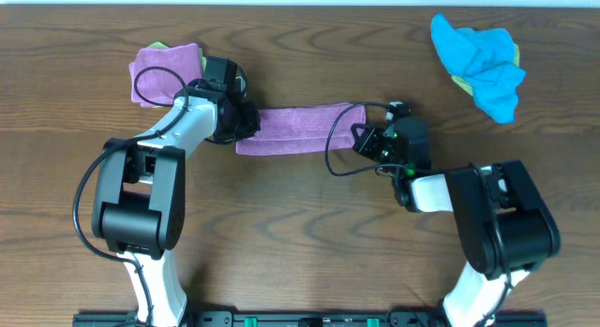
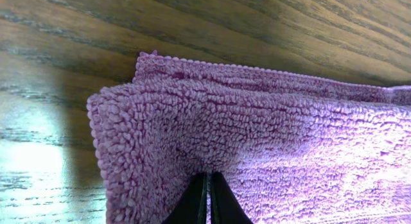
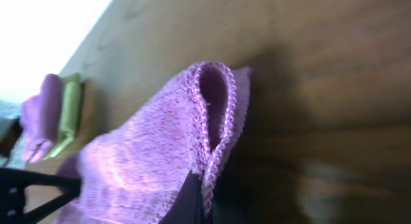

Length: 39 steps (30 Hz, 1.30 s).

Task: Fold the cloth
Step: 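Fold the strip's right end leftward toward the left gripper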

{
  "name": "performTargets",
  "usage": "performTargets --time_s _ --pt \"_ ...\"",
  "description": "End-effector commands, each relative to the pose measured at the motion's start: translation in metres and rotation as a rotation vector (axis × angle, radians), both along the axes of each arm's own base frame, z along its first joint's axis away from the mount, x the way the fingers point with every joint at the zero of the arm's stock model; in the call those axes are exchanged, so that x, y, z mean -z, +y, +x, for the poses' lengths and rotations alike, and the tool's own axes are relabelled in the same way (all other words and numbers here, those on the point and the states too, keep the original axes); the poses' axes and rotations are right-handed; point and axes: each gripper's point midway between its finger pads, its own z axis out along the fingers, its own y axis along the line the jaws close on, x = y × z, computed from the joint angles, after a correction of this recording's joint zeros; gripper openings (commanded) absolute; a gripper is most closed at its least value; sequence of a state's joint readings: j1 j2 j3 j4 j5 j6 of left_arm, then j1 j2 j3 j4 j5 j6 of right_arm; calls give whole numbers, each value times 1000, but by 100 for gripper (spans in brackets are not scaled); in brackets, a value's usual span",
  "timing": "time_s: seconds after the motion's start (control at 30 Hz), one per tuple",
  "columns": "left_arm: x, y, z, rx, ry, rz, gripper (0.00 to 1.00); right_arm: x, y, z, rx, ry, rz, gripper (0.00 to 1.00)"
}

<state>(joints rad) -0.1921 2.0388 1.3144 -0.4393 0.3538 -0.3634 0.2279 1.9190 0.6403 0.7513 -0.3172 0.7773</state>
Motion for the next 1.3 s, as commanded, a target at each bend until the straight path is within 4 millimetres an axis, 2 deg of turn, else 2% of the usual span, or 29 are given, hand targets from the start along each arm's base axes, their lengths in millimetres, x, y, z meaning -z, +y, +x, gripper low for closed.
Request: performTargets --time_s 0.0,0.23,0.37,0.77,0.97,1.27 --pt "2 -8 -2 -10 27 -35 6 -36 4 1 -57 -95 -12 1" --pt "2 -19 -6 -4 38 -43 5 -72 5 -8 -97 -149 -62 1" --pt "1 -25 -8 -4 41 -47 6 -83 11 -11 -113 -174 -58 1" --pt "1 -38 -13 24 43 -47 6 -95 53 -19 -213 -206 -78 1" --pt "1 -38 -13 24 43 -50 6 -102 83 -18 -306 -214 -142 1" --pt "1 -38 -13 24 43 -49 6 -91 117 -13 -379 -185 -144 1"
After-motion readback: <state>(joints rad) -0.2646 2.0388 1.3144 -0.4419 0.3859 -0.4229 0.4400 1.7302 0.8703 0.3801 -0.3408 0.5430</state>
